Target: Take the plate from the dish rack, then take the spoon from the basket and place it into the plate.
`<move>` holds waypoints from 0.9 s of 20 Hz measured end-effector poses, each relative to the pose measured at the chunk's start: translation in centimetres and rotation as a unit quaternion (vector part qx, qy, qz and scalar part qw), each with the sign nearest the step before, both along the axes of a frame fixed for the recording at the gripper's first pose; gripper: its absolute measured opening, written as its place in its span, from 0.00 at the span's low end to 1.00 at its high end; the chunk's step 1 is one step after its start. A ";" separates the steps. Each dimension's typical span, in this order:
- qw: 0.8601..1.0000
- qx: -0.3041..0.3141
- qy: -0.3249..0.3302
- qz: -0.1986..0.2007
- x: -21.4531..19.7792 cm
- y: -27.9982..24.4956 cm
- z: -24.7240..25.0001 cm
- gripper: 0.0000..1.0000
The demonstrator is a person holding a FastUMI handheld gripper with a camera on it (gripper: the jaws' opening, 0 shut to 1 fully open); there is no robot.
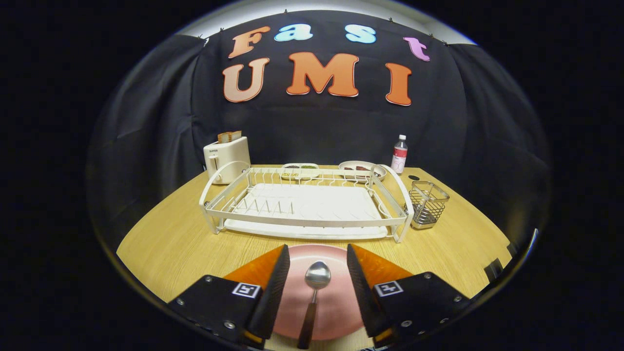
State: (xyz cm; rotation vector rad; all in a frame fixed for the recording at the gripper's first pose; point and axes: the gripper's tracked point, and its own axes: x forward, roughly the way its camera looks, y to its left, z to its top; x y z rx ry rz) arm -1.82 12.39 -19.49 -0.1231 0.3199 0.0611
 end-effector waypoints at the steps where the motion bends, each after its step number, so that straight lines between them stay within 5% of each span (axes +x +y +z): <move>1: 1.000 0.001 -0.002 0.001 0.1 -0.1 0.4 0.77; 5: 1.000 0.002 -0.011 -0.003 0.3 -1.2 2.7 0.97; 18: 0.998 -0.001 -0.053 -0.046 3.2 -9.9 12.9 0.97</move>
